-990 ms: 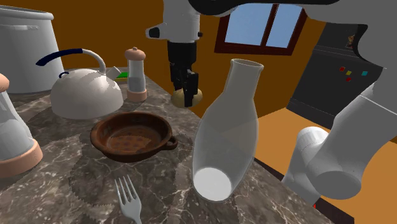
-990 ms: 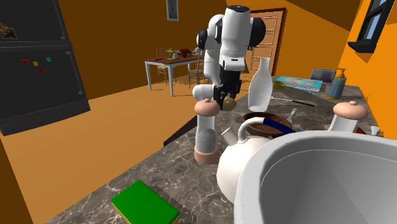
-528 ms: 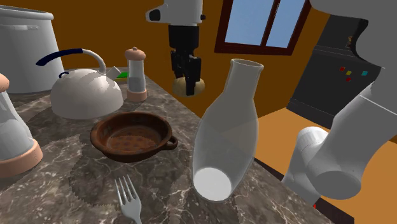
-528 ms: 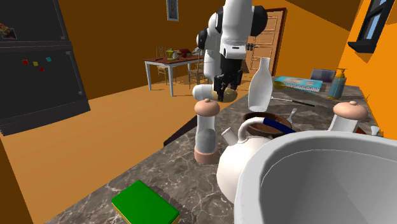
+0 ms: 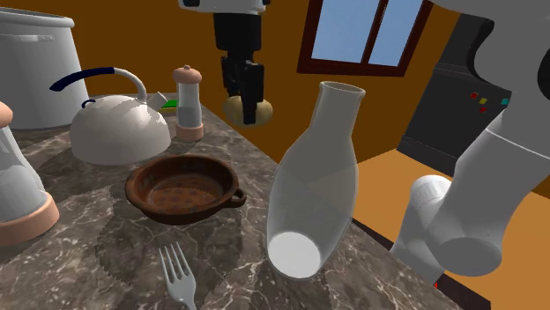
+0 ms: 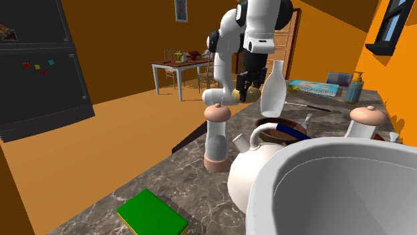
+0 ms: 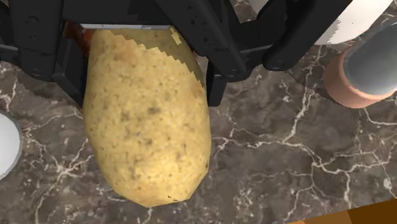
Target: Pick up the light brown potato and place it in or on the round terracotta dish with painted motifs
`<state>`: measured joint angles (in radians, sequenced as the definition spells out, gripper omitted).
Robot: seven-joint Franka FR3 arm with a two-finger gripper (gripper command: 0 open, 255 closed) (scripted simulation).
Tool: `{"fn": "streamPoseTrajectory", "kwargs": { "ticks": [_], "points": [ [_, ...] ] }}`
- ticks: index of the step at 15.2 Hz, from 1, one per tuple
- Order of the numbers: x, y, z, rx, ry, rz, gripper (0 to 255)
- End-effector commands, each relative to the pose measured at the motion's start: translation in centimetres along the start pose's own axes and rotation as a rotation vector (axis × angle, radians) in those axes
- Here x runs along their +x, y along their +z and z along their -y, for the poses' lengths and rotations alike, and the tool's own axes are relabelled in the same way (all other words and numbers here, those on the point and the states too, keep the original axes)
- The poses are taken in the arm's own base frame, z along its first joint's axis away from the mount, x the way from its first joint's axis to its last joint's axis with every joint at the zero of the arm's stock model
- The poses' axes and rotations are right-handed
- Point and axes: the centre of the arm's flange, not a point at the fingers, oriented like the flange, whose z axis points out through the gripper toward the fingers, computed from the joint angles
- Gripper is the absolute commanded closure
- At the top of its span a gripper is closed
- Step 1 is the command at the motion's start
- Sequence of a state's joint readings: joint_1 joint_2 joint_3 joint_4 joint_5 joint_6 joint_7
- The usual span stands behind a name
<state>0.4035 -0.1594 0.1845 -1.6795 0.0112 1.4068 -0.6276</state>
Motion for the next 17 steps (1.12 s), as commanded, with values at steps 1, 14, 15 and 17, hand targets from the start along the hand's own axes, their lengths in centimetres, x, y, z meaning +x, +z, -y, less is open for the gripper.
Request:
{"fn": "streamPoseTrajectory", "kwargs": {
  "ticks": [1, 14, 15, 17],
  "points": [
    [2.4, -0.3, 0.7, 0.000, 0.001, -0.001, 255],
    [12.8, 0.9, 4.3, 0.000, 0.001, -0.001, 255],
    [12.8, 1.4, 4.3, 0.000, 0.001, -0.001, 255],
    [12.9, 2.5, 4.3, 0.000, 0.001, -0.001, 255]
  ]
}}
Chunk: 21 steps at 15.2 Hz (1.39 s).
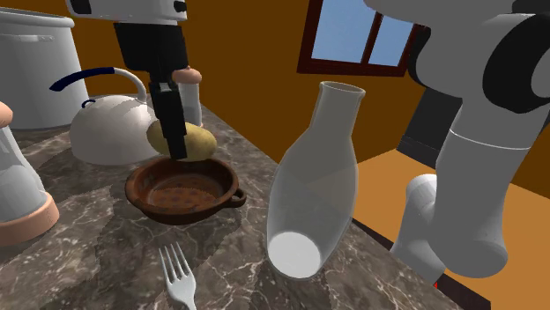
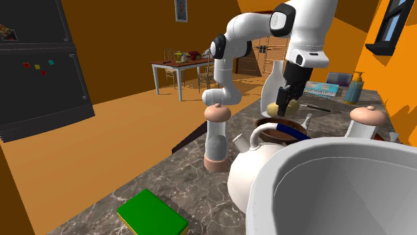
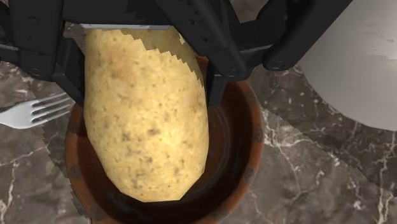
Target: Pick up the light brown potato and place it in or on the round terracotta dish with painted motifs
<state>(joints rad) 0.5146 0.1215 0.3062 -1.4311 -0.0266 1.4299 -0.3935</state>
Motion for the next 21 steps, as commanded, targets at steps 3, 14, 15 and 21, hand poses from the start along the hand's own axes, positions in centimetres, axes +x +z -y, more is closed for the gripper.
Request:
{"fn": "streamPoseTrajectory", "kwargs": {
  "ticks": [3, 14, 15, 21],
  "points": [
    [0.3, 2.1, -0.1, 0.000, 0.000, 0.000, 255],
    [0.4, 3.8, -0.2, 0.000, 0.000, 0.000, 255],
    [0.4, 3.8, -0.2, 0.000, 0.000, 0.000, 0],
    [0.4, 2.5, -0.2, 0.000, 0.000, 0.000, 0]
  ]
}}
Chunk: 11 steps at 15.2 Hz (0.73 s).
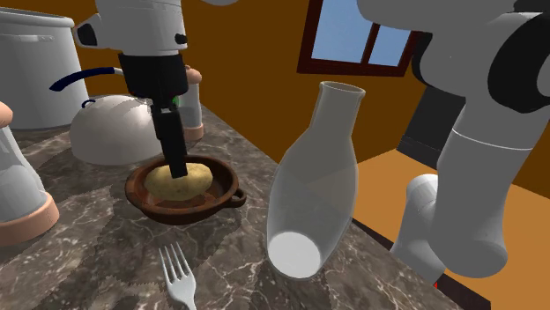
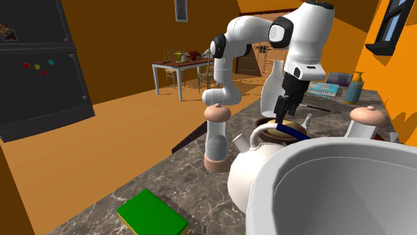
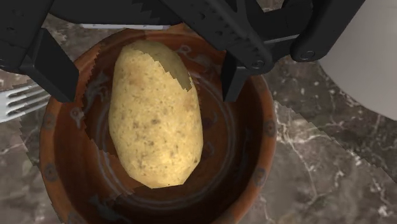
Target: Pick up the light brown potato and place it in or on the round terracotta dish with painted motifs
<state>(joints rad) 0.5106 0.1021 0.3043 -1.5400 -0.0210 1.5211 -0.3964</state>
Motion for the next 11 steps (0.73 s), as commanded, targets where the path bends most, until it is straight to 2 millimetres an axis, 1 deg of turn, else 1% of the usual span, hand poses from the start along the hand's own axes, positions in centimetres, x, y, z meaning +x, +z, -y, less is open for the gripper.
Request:
{"fn": "streamPoseTrajectory", "kwargs": {
  "ticks": [1, 3, 11],
  "points": [
    [0.0, -2.0, 0.0, 0.000, 0.000, 0.000, 0],
    [0.0, -4.4, 0.0, 0.000, 0.000, 0.000, 0],
    [0.0, -4.4, 0.0, 0.000, 0.000, 0.000, 0]
  ]
}}
